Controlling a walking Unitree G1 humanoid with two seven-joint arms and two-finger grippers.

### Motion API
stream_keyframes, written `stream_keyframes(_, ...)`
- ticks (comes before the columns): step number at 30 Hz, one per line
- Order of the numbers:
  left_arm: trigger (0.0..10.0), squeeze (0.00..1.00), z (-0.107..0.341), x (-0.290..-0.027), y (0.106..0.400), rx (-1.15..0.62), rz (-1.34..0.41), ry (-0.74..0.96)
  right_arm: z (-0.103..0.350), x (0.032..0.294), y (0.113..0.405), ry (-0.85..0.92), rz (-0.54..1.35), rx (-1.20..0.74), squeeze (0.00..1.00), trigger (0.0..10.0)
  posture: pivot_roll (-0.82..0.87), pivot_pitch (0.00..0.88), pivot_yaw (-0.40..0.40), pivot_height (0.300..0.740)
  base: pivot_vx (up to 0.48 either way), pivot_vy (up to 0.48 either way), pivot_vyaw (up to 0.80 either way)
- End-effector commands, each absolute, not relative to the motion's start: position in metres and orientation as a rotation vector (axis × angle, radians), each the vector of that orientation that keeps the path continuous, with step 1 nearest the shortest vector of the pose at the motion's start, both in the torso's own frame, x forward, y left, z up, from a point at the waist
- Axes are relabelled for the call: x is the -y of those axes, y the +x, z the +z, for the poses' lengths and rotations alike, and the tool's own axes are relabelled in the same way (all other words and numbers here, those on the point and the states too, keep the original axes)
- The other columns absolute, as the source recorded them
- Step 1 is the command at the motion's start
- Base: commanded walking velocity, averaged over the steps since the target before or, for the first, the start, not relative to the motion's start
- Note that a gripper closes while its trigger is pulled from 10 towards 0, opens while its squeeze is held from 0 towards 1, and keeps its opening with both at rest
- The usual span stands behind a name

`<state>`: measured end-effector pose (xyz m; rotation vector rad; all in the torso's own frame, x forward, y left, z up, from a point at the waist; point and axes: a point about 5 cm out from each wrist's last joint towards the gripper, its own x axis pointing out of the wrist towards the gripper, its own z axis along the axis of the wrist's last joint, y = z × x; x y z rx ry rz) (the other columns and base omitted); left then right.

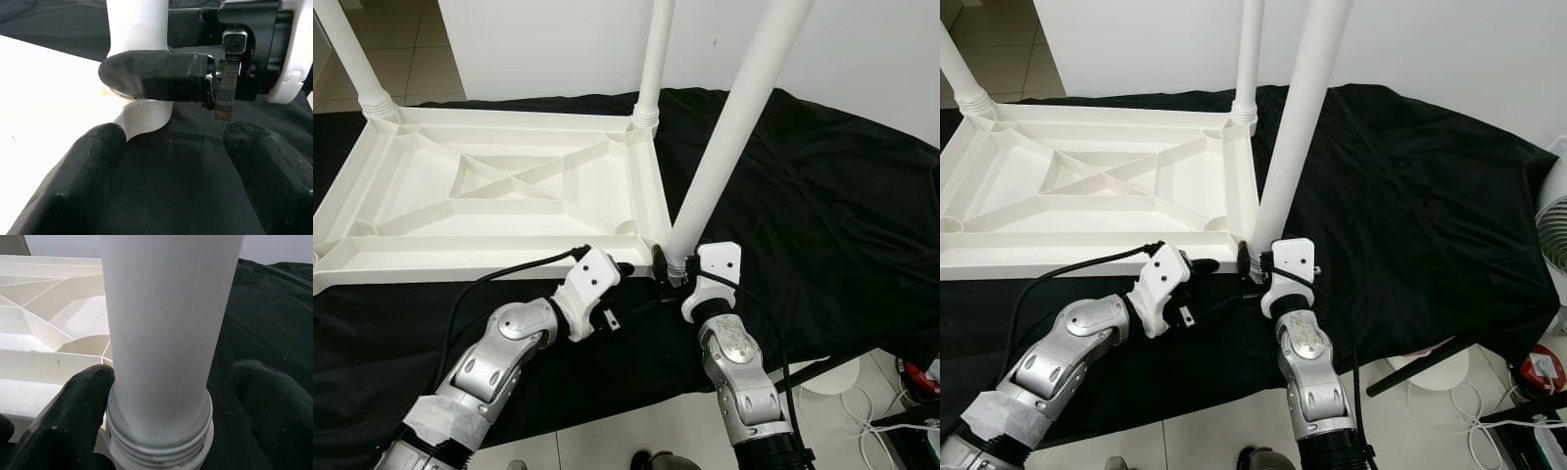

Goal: Building children table

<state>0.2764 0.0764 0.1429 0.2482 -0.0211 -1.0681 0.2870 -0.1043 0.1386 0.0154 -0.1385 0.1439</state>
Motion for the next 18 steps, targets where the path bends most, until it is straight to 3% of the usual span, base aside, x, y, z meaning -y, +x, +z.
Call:
stream_keyframes(1,10.0,0.0,0.142,-0.078,0.274,0.021,-1.075,0.261,0.137,0.109,0.287,0.023,0.133,0.126,1.0,10.0,-0.01,0.104,-0.071,0.74,0.0,0.0,0.0)
stream_keyframes(2,10.0,0.0,0.143,-0.08,0.275,0.021,-1.075,0.263,0.137,0.111,0.29,0.018,0.152,0.125,0.0,10.0,0.0,0.096,-0.071,0.74,0.0,0.0,0.0)
stream_keyframes(18,10.0,0.0,0.147,-0.086,0.277,0.039,-1.071,0.235,0.145,0.127,0.307,-0.046,0.333,0.131,0.0,10.0,0.01,0.084,-0.068,0.74,0.0,0.0,0.0)
